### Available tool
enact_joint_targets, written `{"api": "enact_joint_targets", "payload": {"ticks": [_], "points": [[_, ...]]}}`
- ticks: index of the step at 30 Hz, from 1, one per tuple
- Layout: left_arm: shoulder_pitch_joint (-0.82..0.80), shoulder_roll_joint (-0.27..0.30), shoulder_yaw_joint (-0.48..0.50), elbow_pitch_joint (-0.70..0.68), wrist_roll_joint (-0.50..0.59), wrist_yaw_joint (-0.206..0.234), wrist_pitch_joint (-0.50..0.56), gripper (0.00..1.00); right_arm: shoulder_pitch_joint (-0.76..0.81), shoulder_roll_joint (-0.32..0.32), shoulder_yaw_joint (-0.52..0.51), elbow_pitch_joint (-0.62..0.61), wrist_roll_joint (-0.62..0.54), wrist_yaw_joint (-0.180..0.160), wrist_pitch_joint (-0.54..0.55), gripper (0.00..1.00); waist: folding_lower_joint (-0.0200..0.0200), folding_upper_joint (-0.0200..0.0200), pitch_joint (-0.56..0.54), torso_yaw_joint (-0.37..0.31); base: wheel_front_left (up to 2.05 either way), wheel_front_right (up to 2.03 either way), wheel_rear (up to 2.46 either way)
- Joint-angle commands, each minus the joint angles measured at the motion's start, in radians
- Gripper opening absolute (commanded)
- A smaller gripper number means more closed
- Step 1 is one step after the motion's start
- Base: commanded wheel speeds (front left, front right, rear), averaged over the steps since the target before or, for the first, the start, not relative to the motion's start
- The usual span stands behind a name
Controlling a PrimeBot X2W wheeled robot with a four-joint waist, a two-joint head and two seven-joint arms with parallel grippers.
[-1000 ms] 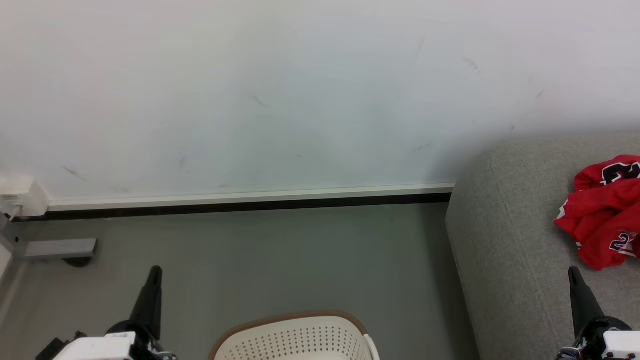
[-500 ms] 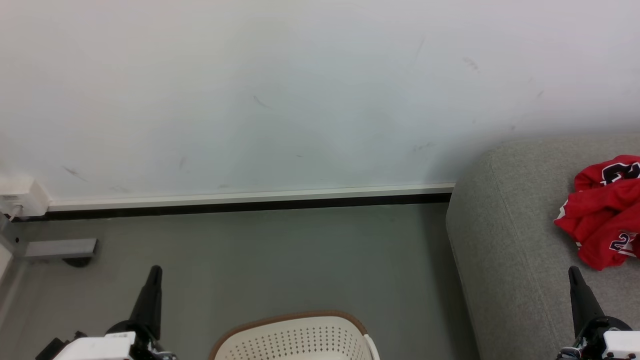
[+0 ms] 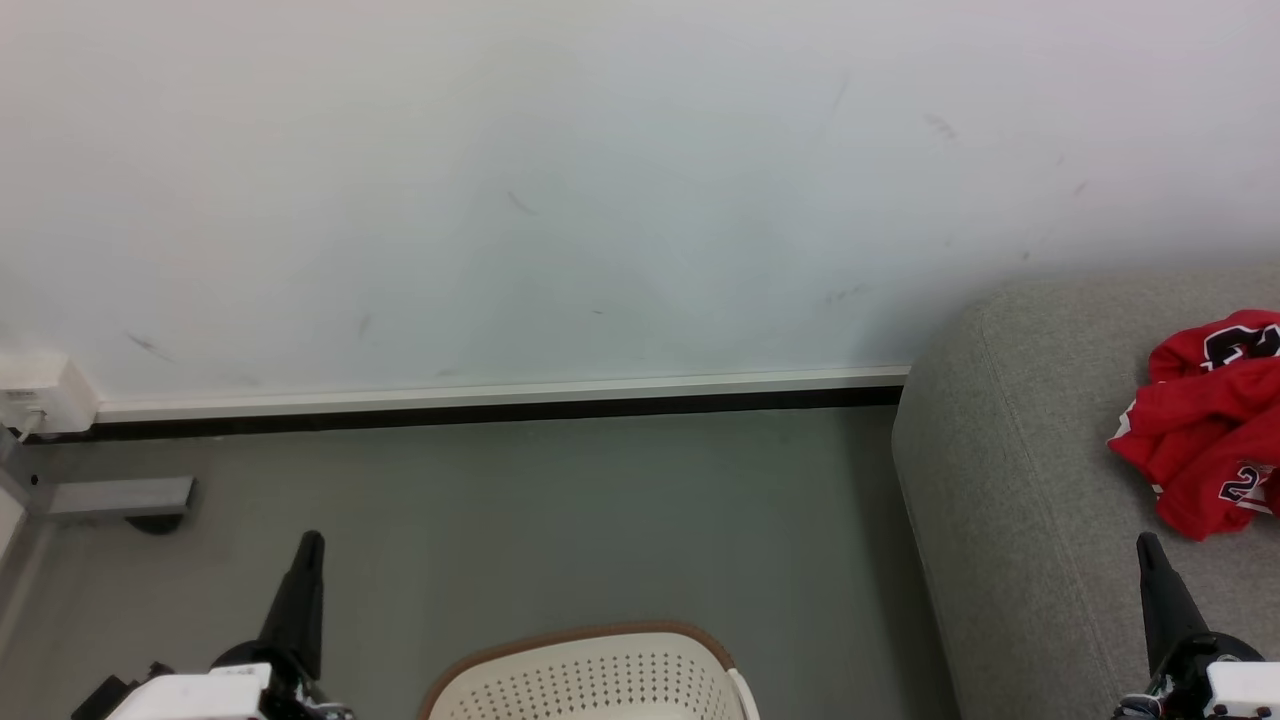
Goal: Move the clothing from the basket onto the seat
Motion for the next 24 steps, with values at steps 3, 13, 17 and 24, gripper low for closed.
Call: {"api": "enact_joint_targets", "payload": {"ticks": [3,13,17,24], "points": [[-0.008,0.002,0.003,-0.003,-0.014,-0.005,0.004,0.0,-0.012,0.001,-0.005,-0.005,0.001,-0.002,0.003,0.0,-0.0001,-0.0001,0.0,0.0,0.0,0.0,0.0],[-0.008,0.002,0.003,-0.004,-0.014,-0.005,0.004,0.0,-0.012,0.001,-0.005,-0.005,0.0,-0.002,0.003,0.0,-0.0001,-0.0001,0.0,0.0,0.0,0.0,0.0],[-0.008,0.002,0.003,-0.004,-0.014,-0.005,0.004,0.0,-0.012,0.001,-0.005,-0.005,0.0,-0.002,0.003,0.0,-0.0001,-0.0001,0.0,0.0,0.0,0.0,0.0],[-0.008,0.002,0.003,-0.004,-0.014,-0.005,0.004,0.0,-0.012,0.001,-0.005,-0.005,0.0,-0.002,0.004,0.0,-0.0001,-0.0001,0.0,0.0,0.0,0.0,0.0]]}}
